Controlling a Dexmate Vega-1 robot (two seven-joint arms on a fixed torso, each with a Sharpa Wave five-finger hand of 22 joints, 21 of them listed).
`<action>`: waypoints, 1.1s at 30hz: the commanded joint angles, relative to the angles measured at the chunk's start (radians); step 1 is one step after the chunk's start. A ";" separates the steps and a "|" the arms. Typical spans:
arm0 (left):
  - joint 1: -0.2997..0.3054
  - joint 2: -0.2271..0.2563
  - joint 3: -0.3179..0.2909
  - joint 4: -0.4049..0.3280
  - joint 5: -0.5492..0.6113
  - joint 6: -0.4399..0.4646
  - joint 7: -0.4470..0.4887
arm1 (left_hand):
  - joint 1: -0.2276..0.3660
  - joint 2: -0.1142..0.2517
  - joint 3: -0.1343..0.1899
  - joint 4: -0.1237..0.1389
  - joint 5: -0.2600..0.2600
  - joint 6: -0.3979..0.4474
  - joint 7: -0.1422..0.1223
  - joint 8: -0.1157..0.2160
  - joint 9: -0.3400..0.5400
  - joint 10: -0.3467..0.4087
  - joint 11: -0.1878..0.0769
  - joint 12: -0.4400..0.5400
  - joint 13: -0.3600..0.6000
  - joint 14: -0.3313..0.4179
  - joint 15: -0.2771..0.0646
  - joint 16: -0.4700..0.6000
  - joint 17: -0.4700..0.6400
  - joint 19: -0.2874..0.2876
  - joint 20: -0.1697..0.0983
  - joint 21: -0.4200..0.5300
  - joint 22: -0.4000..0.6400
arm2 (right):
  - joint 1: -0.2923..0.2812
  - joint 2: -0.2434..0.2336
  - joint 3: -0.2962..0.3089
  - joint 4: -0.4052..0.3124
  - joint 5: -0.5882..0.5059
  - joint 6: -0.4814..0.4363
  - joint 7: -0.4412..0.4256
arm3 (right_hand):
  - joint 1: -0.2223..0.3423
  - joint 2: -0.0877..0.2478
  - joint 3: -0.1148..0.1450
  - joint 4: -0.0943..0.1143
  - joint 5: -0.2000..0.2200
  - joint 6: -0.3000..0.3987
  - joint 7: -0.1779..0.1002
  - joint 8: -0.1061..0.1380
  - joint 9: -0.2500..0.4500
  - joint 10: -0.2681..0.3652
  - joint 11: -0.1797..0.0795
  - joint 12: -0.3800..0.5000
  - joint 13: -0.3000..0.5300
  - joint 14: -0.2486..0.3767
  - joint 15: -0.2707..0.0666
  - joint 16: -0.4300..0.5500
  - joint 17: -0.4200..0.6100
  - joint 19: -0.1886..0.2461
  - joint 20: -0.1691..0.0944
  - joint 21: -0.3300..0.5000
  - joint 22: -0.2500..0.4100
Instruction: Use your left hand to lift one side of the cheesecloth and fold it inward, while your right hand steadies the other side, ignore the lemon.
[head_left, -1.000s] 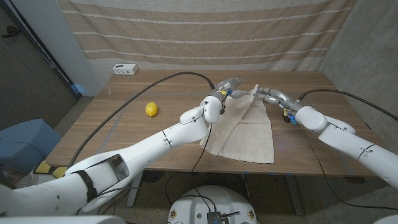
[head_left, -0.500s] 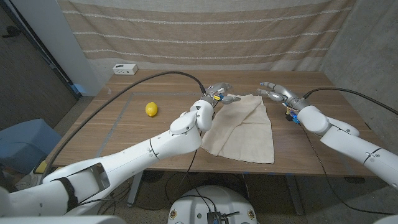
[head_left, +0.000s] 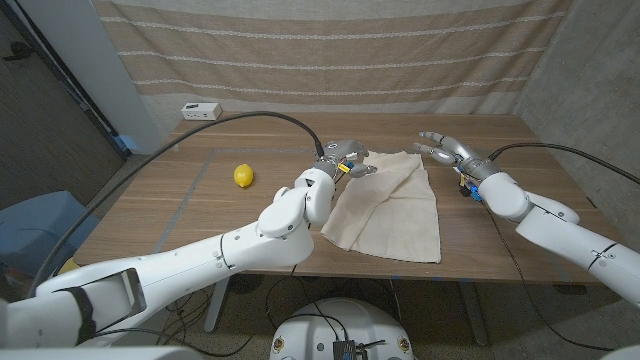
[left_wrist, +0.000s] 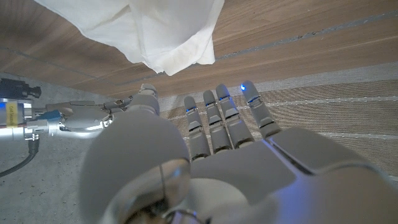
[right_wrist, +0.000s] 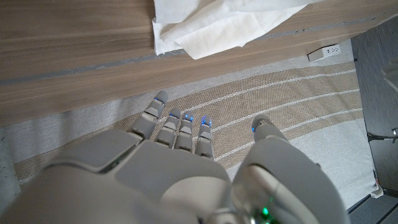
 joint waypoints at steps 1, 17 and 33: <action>0.015 0.040 0.020 -0.032 0.143 0.006 -0.073 | 0.024 0.008 0.007 -0.021 -0.002 0.038 -0.003 0.007 0.003 0.056 -0.025 0.033 0.014 0.023 -0.026 0.023 0.015 0.013 -0.021 0.000 0.002 | -0.001 0.014 -0.017 -0.011 -0.008 -0.015 0.014 | 0.004 0.006 0.000 -0.007 0.004 0.009 0.002 0.006 0.003 0.012 0.002 0.005 0.002 0.008 -0.006 0.011 0.002 0.007 -0.003 0.009 -0.001; -0.011 0.068 -0.007 -0.023 0.287 -0.189 -0.350 | 0.038 -0.006 0.010 -0.051 -0.005 0.093 -0.043 0.006 0.003 0.044 -0.054 0.042 0.033 -0.016 -0.045 0.019 0.036 -0.017 -0.029 -0.012 0.003 | 0.003 0.024 -0.028 -0.019 -0.013 -0.034 0.016 | 0.005 0.011 0.000 -0.011 0.005 0.012 0.006 0.007 0.002 0.018 0.002 0.006 0.002 0.015 -0.009 0.013 0.001 0.013 -0.005 0.012 -0.001; 0.028 0.129 -0.187 -0.030 0.336 -0.635 -0.543 | 0.163 0.015 0.057 -0.087 -0.006 0.263 -0.129 0.036 -0.001 -0.018 -0.086 0.027 0.053 -0.138 -0.066 0.002 0.064 -0.042 -0.046 -0.023 0.002 | -0.028 0.023 -0.023 -0.044 -0.015 -0.049 -0.009 | 0.004 0.015 0.002 -0.013 0.006 0.012 0.005 0.006 0.002 0.020 0.002 0.005 0.002 0.017 -0.010 0.012 0.001 0.013 -0.004 0.011 -0.001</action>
